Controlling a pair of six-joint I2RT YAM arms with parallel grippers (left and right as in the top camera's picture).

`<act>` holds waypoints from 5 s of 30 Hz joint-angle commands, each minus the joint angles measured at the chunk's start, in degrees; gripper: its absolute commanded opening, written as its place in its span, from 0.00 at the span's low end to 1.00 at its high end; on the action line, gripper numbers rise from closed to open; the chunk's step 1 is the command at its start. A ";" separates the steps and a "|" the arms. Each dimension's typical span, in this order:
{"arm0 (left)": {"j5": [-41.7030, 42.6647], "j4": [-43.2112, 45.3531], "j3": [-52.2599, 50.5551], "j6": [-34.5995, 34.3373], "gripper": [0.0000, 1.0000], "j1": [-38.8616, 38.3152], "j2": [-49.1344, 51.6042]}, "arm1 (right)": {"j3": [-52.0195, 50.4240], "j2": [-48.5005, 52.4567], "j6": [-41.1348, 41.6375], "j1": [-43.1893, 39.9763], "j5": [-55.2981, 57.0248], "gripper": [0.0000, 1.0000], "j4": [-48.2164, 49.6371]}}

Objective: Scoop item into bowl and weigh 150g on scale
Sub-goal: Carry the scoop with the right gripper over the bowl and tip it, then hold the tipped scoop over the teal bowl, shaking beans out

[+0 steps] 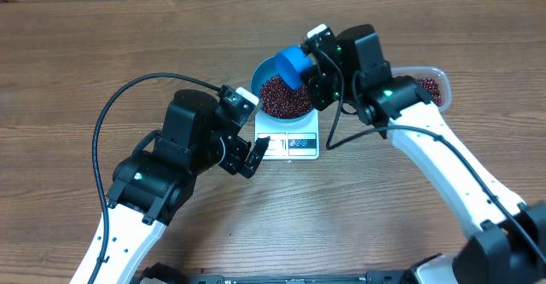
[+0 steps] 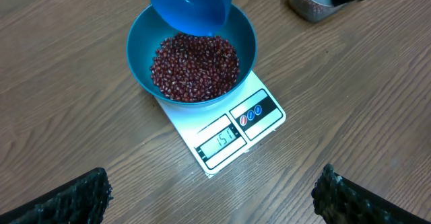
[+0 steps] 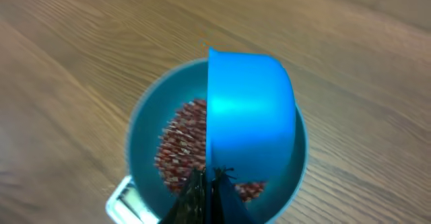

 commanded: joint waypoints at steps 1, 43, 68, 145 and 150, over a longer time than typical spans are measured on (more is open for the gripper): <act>0.83 0.04 -0.24 1.11 1.00 0.24 0.11 | 0.02 1.55 -0.04 0.02 5.22 0.04 0.66; 0.83 0.04 -0.24 1.11 0.99 0.24 0.11 | 0.02 5.44 1.73 2.97 -1.07 0.04 -3.06; 0.83 0.04 -0.24 1.11 1.00 0.24 0.11 | 0.02 6.32 -4.92 3.82 6.25 0.04 -0.96; 0.83 0.04 -0.24 1.11 1.00 0.20 0.11 | 0.09 -0.92 8.98 1.70 -1.57 0.04 0.81; 0.83 0.04 -0.24 1.11 1.00 0.20 0.11 | 0.09 -0.92 7.06 1.70 2.64 0.04 0.52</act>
